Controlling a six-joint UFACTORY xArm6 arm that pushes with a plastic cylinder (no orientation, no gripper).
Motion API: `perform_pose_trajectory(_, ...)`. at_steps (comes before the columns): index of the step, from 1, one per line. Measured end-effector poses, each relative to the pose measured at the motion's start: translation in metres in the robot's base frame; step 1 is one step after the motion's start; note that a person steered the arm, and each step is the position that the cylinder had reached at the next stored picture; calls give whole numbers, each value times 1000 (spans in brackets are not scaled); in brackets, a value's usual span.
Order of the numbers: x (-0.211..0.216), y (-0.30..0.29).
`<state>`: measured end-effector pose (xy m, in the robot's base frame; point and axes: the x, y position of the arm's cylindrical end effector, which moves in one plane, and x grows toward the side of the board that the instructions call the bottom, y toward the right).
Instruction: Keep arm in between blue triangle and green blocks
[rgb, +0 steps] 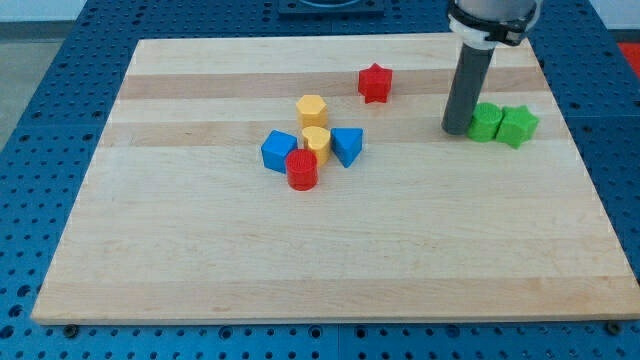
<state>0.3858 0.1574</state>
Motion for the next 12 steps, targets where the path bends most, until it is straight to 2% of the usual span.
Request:
perform_pose_trajectory(3, 3, -1)
perform_pose_trajectory(4, 46, -10)
perform_pose_trajectory(5, 63, -10)
perform_pose_trajectory(9, 54, -59)
perform_pose_trajectory(12, 38, -70)
